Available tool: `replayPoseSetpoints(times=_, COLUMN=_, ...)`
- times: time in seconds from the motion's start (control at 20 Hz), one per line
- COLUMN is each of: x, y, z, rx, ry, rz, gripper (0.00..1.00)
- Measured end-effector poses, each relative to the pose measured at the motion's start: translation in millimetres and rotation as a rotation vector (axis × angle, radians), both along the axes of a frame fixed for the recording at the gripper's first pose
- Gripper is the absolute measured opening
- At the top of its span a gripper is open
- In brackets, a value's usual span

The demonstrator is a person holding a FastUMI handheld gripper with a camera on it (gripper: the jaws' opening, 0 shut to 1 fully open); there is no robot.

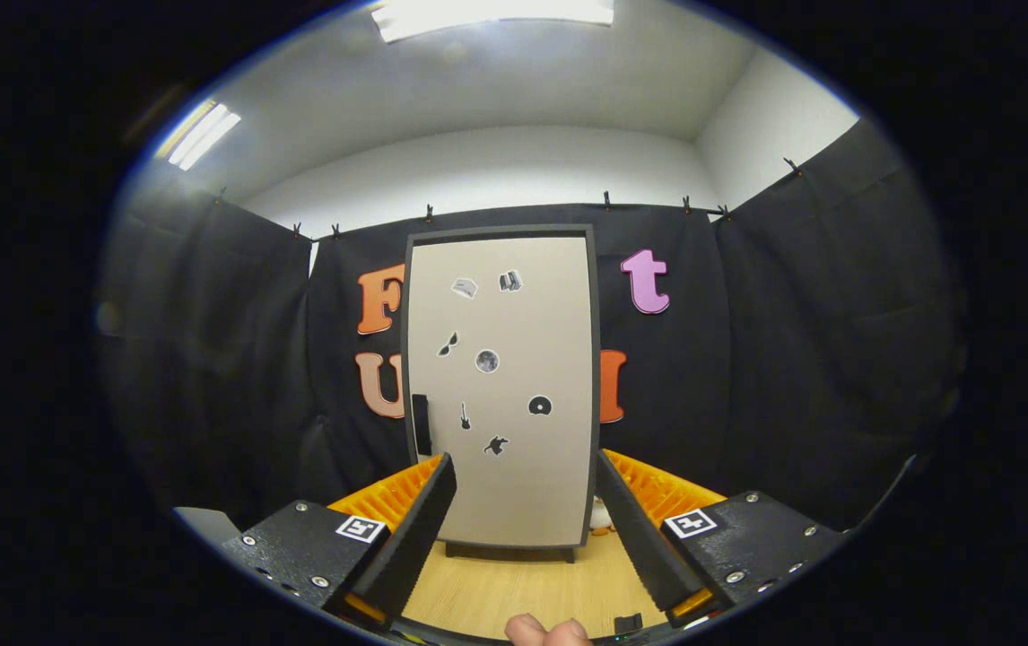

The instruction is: Open the shoe cabinet door, grab the shoes and put them into the shoe cabinet, then close the shoe cabinet door.

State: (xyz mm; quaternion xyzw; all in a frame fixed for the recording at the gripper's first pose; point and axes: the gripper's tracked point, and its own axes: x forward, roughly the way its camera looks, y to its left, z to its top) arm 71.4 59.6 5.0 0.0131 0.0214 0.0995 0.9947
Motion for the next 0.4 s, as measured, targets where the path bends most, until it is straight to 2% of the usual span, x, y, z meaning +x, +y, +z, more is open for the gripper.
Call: replayPoseSetpoints(times=0.4, x=11.2, y=9.3, z=-14.1, rx=0.03, ry=0.039, rz=-0.005, gripper=0.97)
